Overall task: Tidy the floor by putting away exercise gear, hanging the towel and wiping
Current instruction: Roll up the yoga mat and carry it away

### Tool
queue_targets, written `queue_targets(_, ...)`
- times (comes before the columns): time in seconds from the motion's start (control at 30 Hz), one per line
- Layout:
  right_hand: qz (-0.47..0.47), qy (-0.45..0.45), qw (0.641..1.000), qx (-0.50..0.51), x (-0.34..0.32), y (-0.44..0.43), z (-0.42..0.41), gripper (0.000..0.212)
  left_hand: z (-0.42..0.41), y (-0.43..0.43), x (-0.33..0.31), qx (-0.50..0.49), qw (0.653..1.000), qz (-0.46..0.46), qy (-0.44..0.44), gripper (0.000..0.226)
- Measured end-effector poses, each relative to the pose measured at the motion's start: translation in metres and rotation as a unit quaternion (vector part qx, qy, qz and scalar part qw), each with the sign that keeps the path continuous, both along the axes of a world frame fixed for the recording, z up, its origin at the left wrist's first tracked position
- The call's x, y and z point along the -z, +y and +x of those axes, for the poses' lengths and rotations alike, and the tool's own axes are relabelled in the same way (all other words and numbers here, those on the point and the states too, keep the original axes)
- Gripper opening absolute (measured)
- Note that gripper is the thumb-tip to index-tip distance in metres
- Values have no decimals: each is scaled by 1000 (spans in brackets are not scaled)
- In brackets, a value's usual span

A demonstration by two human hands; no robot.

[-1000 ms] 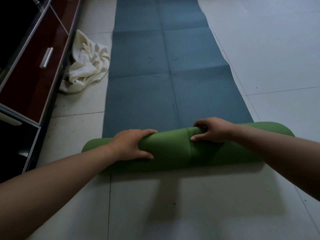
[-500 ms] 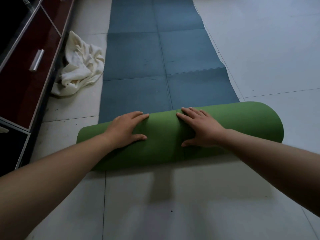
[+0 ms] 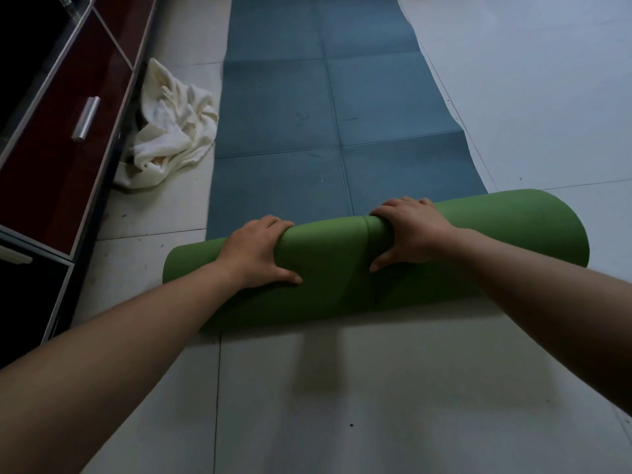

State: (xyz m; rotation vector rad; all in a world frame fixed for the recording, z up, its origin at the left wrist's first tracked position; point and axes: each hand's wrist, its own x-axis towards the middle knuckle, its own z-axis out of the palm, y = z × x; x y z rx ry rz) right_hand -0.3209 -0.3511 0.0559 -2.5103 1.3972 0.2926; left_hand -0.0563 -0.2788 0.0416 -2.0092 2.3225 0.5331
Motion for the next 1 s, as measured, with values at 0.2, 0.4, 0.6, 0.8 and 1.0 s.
queue_targets(0.2, 61, -24, 998, 2, -9, -4, -7, 107, 2, -2, -2, -19, 999, 34, 26, 91)
queue_targets(0.4, 10, -38, 999, 20, -15, 2, -9, 82, -2, 1, -14, -1, 999, -18, -27, 79)
queue_targets(0.6, 23, -35, 999, 21, -22, 42, -27, 64, -11, 30, -28, 38, 998, -21, -35, 65)
queue_targets(0.8, -12, -12, 1000, -25, -37, 83, -32, 53, -14, 76, -38, 56, 998, -24, -9, 47)
queue_targets(1.0, -18, -16, 999, -28, -55, 100, -34, 37, -15, 90, -59, 59, 998, -12, -28, 38)
